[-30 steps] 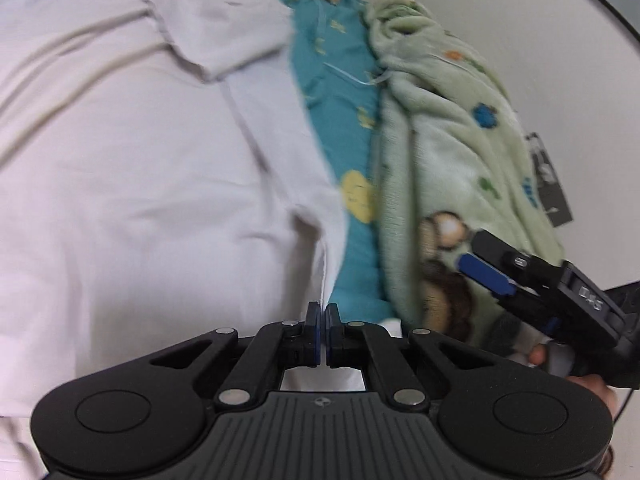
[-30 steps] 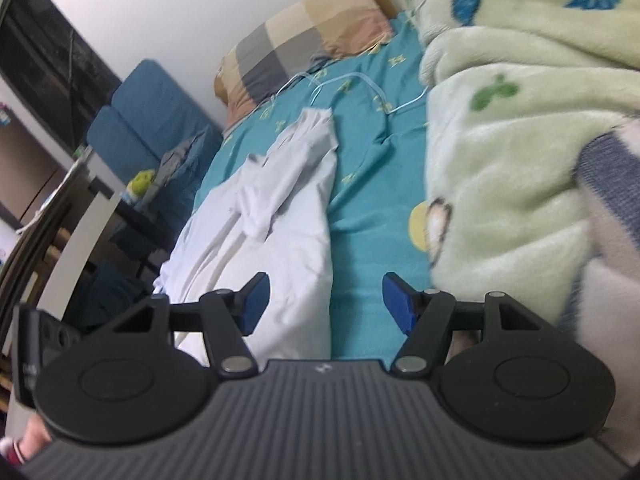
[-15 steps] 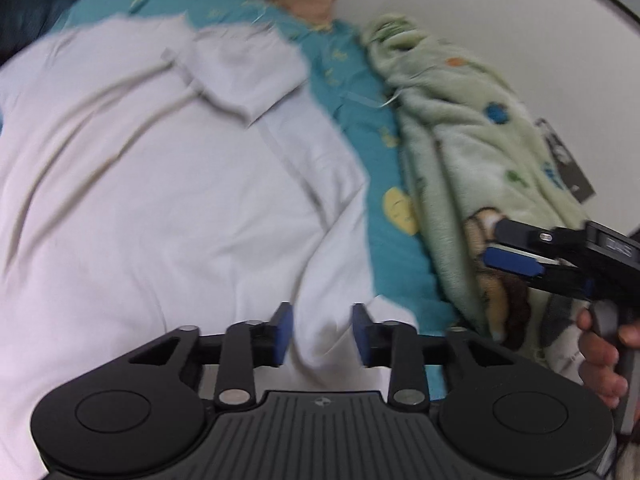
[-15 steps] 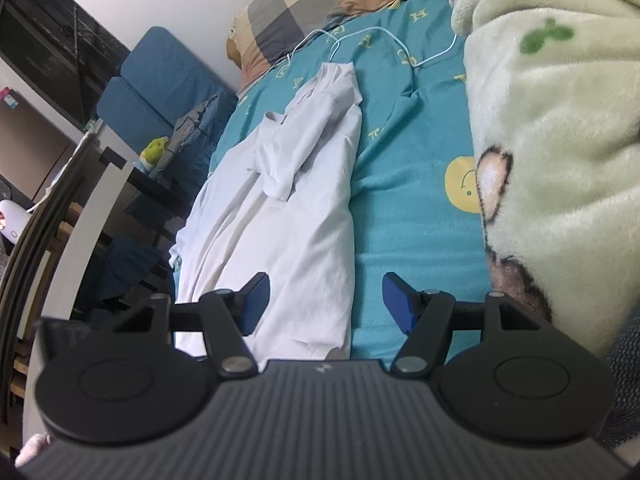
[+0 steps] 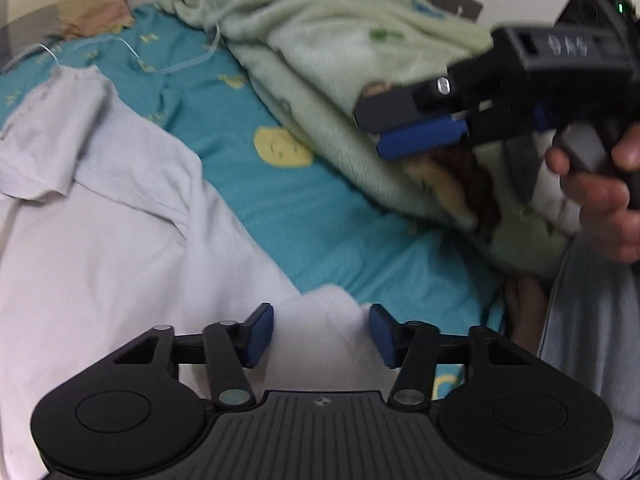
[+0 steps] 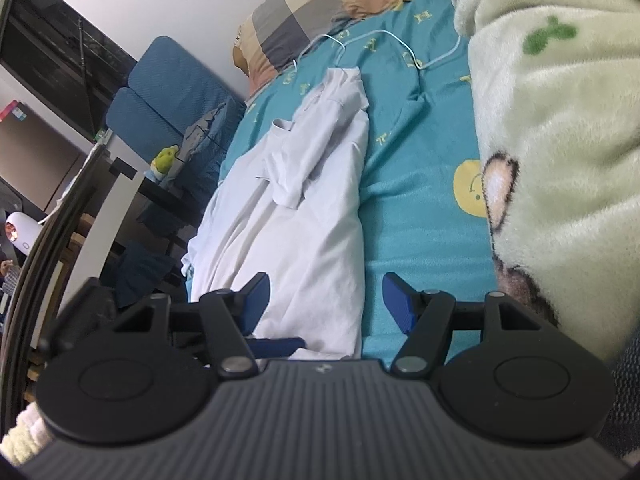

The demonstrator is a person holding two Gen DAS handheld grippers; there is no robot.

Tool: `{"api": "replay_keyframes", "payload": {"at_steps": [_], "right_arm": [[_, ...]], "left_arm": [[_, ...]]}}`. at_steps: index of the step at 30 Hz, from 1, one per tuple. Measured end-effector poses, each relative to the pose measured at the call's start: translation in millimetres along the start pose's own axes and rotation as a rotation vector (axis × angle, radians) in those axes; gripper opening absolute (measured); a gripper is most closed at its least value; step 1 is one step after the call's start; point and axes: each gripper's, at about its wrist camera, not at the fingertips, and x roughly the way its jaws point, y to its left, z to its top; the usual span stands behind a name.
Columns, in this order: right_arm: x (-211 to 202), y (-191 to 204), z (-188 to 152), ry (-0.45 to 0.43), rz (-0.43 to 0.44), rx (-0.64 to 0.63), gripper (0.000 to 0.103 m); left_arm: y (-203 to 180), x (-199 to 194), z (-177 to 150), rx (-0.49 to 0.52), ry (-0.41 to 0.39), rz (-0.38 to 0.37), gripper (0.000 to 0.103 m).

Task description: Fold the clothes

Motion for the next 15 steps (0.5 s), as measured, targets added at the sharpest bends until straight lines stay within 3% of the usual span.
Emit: {"api": "replay_keyframes", "payload": {"at_steps": [1,2,8,13,15], "right_arm": [[1.9,-1.3,0.3,0.005,0.000,0.004,0.066],[3.7,-2.4,0.7,0.009,0.000,0.008,0.066],[8.4,2.5,-0.7,0.024,0.026,-0.020,0.066],[12.8,12.8,-5.1,0.065,0.098,-0.055,0.063],[16.2,21.4,-10.8,0.090,0.098,-0.090,0.050]], "left_arm": [[0.8,2.8,-1.0,0.005,0.014,-0.023,0.008],[0.1,2.1,-2.3,0.008,0.020,-0.052,0.005],[-22.8,-41.8,-17.9,0.138,-0.040,-0.184,0.005],[-29.7,-47.9,-39.2,0.167,0.014,-0.161,0.009],[-33.6,-42.4,-50.3,0.153,0.034,-0.141,0.015]]}}
